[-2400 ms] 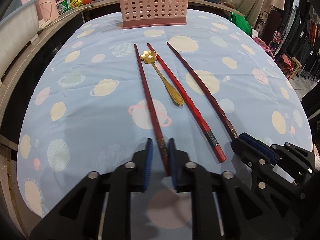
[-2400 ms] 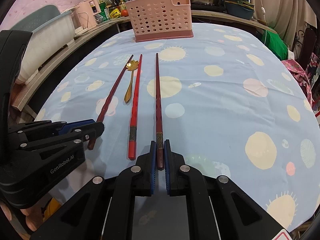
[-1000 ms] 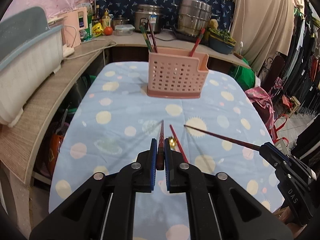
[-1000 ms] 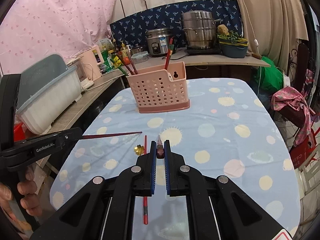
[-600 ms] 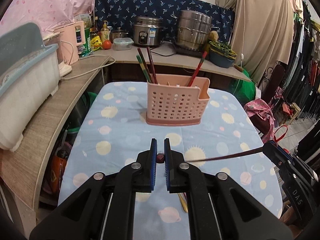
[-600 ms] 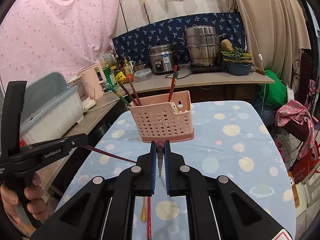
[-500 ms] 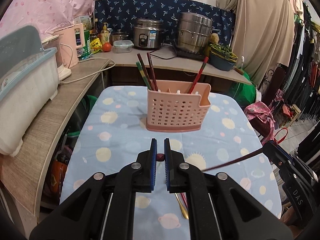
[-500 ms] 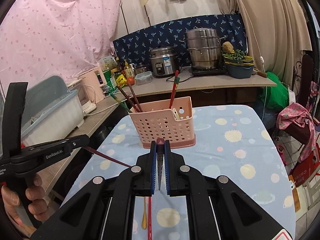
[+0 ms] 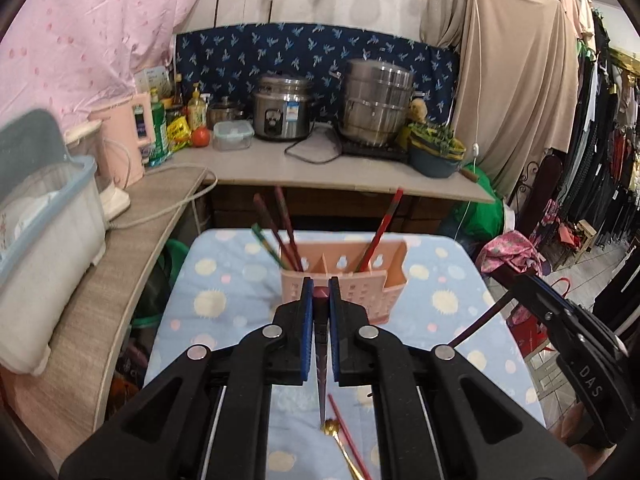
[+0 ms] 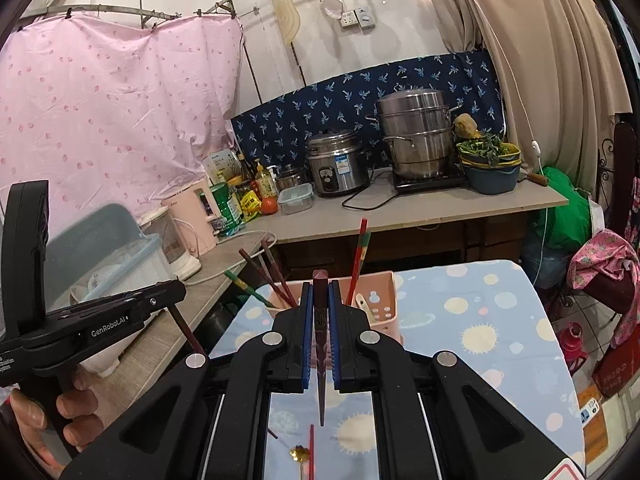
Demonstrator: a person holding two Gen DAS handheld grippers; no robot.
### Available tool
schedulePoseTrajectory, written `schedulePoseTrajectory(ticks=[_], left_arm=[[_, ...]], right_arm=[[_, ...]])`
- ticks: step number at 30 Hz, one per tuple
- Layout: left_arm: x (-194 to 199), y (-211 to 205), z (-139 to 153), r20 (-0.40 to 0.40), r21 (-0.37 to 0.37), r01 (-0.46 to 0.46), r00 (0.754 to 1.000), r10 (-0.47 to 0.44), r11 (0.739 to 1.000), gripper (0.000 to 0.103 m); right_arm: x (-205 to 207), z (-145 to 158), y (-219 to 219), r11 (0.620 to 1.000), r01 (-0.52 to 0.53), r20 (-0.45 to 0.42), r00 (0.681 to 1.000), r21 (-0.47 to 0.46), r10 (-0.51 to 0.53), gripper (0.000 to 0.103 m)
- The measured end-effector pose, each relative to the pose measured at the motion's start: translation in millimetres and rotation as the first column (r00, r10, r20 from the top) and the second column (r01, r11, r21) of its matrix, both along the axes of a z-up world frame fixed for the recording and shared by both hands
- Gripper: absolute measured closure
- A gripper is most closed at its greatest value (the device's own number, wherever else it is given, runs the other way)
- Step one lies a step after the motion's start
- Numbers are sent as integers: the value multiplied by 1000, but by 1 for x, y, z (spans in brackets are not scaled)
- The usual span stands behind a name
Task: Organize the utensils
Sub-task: 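Lift and carry both dark red chopsticks over the pink basket, then open the left tool into the basket while the right tool releases its chopstick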
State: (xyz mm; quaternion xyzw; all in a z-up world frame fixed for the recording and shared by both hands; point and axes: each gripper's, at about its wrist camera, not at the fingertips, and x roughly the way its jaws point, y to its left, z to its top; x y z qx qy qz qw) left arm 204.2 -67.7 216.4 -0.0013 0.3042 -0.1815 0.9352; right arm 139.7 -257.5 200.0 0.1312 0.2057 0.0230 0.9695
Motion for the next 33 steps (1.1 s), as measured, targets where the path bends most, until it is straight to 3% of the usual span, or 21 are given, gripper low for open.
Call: schedulePoseTrajectory(ticks=[9,17,23,33], left_arm=[[27,-16,69,154,-39,-11,988,17,999,96],[68,-25,92,226,-73,-40,973,55,997,96],[98,-27,75,221,-74,-53,973,68,996,96],[134,-32,9,99,-56,-56,993,61,997,96]], right_arm=[[40,52,-10,1000,30,108,994,-4,-30,96],[87,79,-22,998,66,157,985,5,-66,96],[121,57,-27,997,70,112,991,21,-72,96],[155,-8,-16,999,47,-10,999,7,-47,96]])
